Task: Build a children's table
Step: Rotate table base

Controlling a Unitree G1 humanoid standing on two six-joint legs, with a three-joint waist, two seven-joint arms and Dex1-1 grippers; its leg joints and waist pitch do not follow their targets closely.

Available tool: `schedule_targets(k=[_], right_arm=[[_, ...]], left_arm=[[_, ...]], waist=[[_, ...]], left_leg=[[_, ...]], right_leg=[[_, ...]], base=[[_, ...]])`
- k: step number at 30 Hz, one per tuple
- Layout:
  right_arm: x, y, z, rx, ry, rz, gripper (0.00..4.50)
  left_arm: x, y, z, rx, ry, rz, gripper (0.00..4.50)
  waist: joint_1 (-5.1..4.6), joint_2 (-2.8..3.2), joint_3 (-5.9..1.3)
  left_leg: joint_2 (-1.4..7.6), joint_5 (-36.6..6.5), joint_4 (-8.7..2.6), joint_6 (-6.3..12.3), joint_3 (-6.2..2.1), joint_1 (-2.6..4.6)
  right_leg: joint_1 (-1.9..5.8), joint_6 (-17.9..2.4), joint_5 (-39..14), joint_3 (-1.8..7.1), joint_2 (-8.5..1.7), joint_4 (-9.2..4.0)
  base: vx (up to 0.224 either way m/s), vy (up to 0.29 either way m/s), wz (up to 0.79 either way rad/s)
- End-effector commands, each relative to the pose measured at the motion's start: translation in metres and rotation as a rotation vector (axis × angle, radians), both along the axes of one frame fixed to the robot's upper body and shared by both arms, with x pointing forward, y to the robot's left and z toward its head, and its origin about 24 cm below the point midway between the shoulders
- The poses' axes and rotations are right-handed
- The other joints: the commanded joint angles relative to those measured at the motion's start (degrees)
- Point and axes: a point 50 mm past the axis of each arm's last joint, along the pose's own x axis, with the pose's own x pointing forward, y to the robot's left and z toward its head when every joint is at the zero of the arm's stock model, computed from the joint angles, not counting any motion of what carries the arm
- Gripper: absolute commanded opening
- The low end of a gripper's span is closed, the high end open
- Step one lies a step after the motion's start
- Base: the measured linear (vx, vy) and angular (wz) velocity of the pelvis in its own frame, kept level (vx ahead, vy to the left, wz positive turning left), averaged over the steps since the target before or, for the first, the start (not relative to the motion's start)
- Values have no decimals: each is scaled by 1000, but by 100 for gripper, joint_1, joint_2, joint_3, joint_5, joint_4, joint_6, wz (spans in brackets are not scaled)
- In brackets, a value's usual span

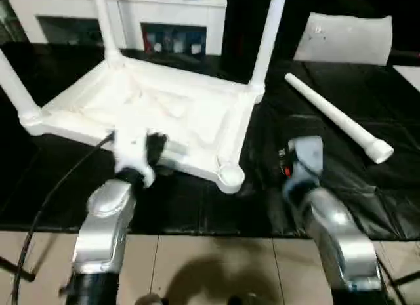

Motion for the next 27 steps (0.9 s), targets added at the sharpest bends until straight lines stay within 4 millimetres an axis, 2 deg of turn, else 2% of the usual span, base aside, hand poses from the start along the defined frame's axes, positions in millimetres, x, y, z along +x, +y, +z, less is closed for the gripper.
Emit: schedule_targets(k=[1,2,3,4,5,6,7,8,9,10,11,12,13,14,15,16,17,18,19,20,21,22,23,24,25,26,27], right_arm=[[-6,-7,7,-15,-20,-30,450],[-7,-7,7,-12,-17,-34,450],[-9,-8,6,-6,-12,-41,450],[-9,-9,6,-4,-12,-44,450],[-10,-9,6,-5,-8,-47,450],[-11,-10,6,-10,-3,-48,450],[-13,-10,6,-20,8,-49,450],[-13,-10,6,-20,8,-49,450],[-14,-10,6,-23,13,-51,450],[-14,-10,6,-23,13,-50,450],[-14,-10,6,-24,15,-47,450],[-14,-10,6,-27,20,-42,450],[-15,-10,6,-30,24,-36,450],[-15,-10,6,-31,25,-35,450],[-15,-9,6,-31,32,-30,450],[-16,-9,6,-34,37,-22,450],[-16,-8,6,-39,40,-8,450],[-16,-7,5,-43,45,-2,450],[-16,-6,5,-48,51,4,450],[-16,-5,5,-52,54,10,450],[-16,-4,4,-51,61,24,450],[-16,-3,4,-49,66,29,450],[-16,-3,4,-44,73,34,450],[-16,-3,4,-44,72,34,450],[-16,-3,4,-44,72,34,450],[-17,-4,2,-54,74,32,450],[-18,-4,2,-53,75,29,450]], left_arm=[[-4,-4,2,20,2,23,68],[-5,-4,2,18,5,27,68],[-6,-4,0,14,11,31,68],[-7,-4,0,12,13,31,68],[-8,-4,-1,12,16,33,68],[-9,-4,-1,13,18,32,68],[-11,-4,-1,18,24,36,68],[-11,-4,-1,18,24,36,68],[-12,-4,-1,21,27,38,68],[-12,-4,-1,24,28,38,68],[-12,-3,-1,27,29,38,68],[-12,-3,-1,28,30,39,68],[-13,-3,-1,30,32,41,68],[-13,-3,-1,31,32,41,68],[-13,-3,0,33,32,42,68],[-14,-3,0,33,32,44,68],[-14,-2,-1,34,34,50,68],[-14,-1,0,39,26,53,68],[-15,-1,0,35,23,58,68],[-15,0,0,30,28,65,68],[-16,1,-1,42,33,77,68],[-16,1,-1,48,33,82,68],[-17,1,2,59,12,77,68],[-18,1,3,58,-3,69,68],[-18,1,3,58,-3,69,68],[-24,-2,2,54,-2,31,68],[-25,-2,2,53,0,20,68]], waist=[[-58,0,-340],[-78,20,-327],[-157,107,-321],[-199,178,-310],[-269,271,-323],[-284,296,-324],[-291,230,-308],[-260,209,-293],[-294,93,-314],[-230,-92,-364],[-152,-297,-389],[-70,-335,-428],[-8,-330,-392],[-38,-313,-415],[-78,-180,-454],[-100,-84,-464],[-179,113,-534],[-246,278,-609],[-242,239,-534],[-252,182,-513],[-213,111,-466],[-229,-7,-515],[-75,-257,-529],[99,-241,-461],[103,-299,-485],[106,-379,-461],[97,-278,-455]], left_leg=[[144,-2298,-413,-125,-111,82],[169,-2404,-428,-167,-136,102],[298,-2704,-505,-195,-254,194],[481,-2866,-623,-149,-381,252],[1061,-3032,-956,7,-656,260],[1342,-2890,-1130,178,-746,278],[1329,-2785,-1157,477,-684,279],[1294,-2791,-1151,594,-618,289],[1063,-2854,-1068,725,-462,173],[224,-2785,-370,635,-27,140],[-446,-2383,704,756,243,215],[-492,-1718,1305,914,131,-153],[-520,-1622,1273,857,27,-226],[-553,-1674,1181,865,-22,-238],[-547,-1396,886,1018,-141,-231],[-483,-1128,688,1176,-200,-193],[241,-287,109,1475,-631,107],[1805,494,-336,2059,-1419,484],[1647,598,-371,2082,-1228,352],[1087,1150,-203,2492,-941,344],[601,1138,-139,2919,-637,156],[306,994,-33,2870,-520,132],[-368,-175,490,1784,-277,-276],[-225,-355,455,1214,-364,-200],[-176,-393,390,737,-342,-107],[-207,-486,230,331,-296,-120],[-140,-564,53,123,-298,-123]], right_leg=[[150,64,-3264,122,-173,-691],[134,117,-3193,79,-117,-718],[132,64,-2866,-30,-4,-734],[157,-45,-2547,-78,36,-699],[245,-313,-1444,-85,-3,-235],[172,-553,-730,-110,-40,228],[118,-666,-644,-37,-104,369],[83,-775,-639,23,-141,367],[207,-1168,-754,119,-216,255],[142,-1745,-1522,132,-135,-374],[19,-1751,-2377,103,-99,-796],[315,-1645,-3511,297,-428,-802],[374,-1314,-3381,413,-459,-744],[481,-1191,-3102,491,-478,-726],[632,-741,-2730,449,-491,-836],[622,-358,-2589,359,-377,-927],[482,495,-1947,-106,-13,-867],[-164,822,-1873,-246,-101,551],[-315,666,-1819,-197,-104,959],[-604,210,-1166,25,-139,1230],[-370,-68,-527,226,-123,806],[-208,-158,-288,297,-95,473],[335,-287,-960,681,-762,-336],[268,57,-1934,730,-985,-504],[188,405,-2709,689,-803,-505],[249,1015,-3762,620,-595,-529],[246,1047,-3825,580,-508,-518]], base=[[0,0,0],[0,0,0],[0,0,0],[0,0,0],[0,0,0],[-18,-64,1],[-1,-132,8],[-1,-132,8],[13,-213,2],[-14,-255,-2],[-14,-255,-2],[-24,-232,-11],[-16,-190,-10],[-16,-190,-10],[-35,-167,7],[-56,-185,10],[-56,-185,10],[-58,-191,10],[-57,-141,3],[-57,-141,3],[-57,-142,2],[-38,-215,-9],[-38,-215,-9],[-71,-217,-18],[-99,-192,-12],[-99,-192,-12],[-65,-172,-7]])
